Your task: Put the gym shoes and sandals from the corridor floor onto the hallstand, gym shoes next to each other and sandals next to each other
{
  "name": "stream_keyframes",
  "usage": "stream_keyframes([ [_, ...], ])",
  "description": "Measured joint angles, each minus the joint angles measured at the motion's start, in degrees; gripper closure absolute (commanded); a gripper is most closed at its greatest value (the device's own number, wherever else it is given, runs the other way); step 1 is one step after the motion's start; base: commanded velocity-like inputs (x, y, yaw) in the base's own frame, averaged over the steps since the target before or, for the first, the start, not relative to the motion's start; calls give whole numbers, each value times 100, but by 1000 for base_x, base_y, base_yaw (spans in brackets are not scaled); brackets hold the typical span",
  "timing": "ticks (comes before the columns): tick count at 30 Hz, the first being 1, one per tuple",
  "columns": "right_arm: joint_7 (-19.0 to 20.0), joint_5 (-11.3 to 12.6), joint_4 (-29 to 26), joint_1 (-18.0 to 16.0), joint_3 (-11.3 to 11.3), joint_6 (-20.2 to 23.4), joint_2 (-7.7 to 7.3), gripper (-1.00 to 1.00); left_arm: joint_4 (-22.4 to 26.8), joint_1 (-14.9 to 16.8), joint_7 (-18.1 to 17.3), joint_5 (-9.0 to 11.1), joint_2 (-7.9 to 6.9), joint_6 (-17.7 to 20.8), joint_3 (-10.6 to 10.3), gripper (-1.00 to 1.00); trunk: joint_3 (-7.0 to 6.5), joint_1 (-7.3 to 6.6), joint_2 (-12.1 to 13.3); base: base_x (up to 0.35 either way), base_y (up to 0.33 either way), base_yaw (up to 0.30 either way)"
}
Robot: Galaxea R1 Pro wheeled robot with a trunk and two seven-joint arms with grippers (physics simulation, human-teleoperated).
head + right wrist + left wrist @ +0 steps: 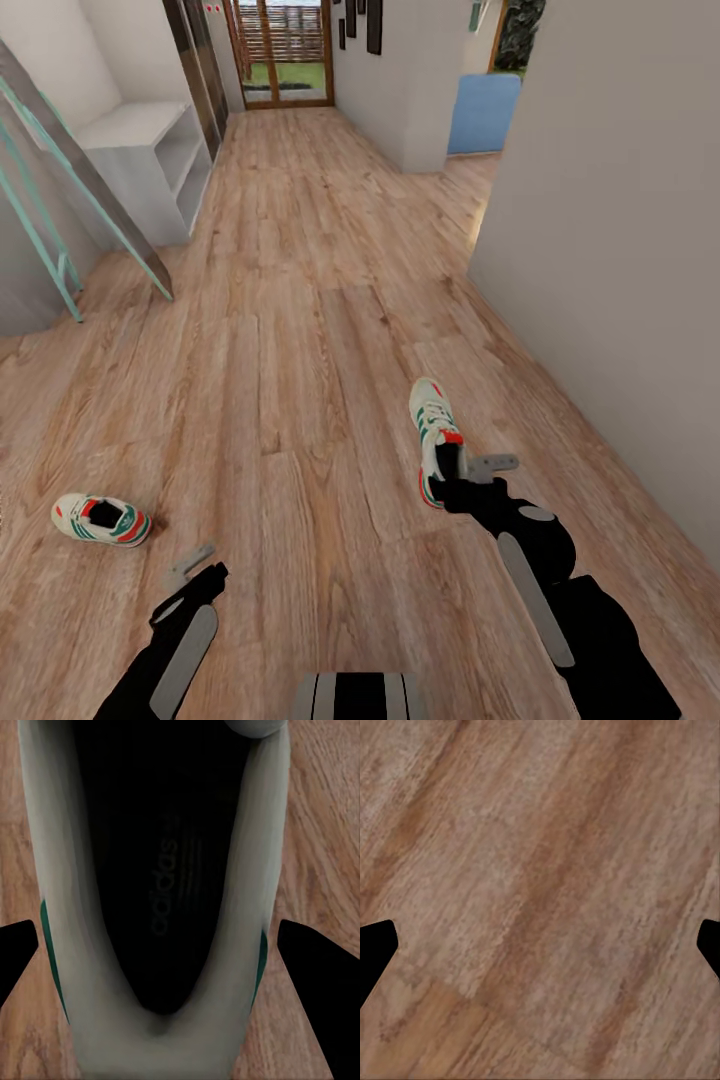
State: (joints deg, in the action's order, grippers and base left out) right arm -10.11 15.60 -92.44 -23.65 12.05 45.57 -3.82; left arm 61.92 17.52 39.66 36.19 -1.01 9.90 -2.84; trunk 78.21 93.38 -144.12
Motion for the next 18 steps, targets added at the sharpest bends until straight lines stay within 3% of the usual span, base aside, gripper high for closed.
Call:
stream_keyframes([
  [1, 11, -1, 0, 0, 5, 1, -1, 100, 58, -39, 108, 5, -3, -53, 1, -100, 2, 0, 0, 288, -219, 256],
  [2, 48, 18, -1, 2, 26, 3, -4, 100, 654, -373, 488, 20, -10, -223, 3, -100, 6, 0, 0, 293, -210, 254],
  [3, 55, 1, -1, 4, 27, 6, -4, 100, 754, -431, 529, 22, -11, -239, -1, -100, 11, 0, 0, 297, -201, 253],
  [9, 78, -1, -1, 9, 40, 6, -5, 100, 1316, -686, 622, -10, -12, -279, -64, -100, 29, 0, 0, 270, -163, 267],
  [18, 81, 3, -1, 54, 50, 7, -6, 100, 1691, -785, 645, -3, 65, -235, -91, -100, 41, 0, 0, 48, -29, 273],
])
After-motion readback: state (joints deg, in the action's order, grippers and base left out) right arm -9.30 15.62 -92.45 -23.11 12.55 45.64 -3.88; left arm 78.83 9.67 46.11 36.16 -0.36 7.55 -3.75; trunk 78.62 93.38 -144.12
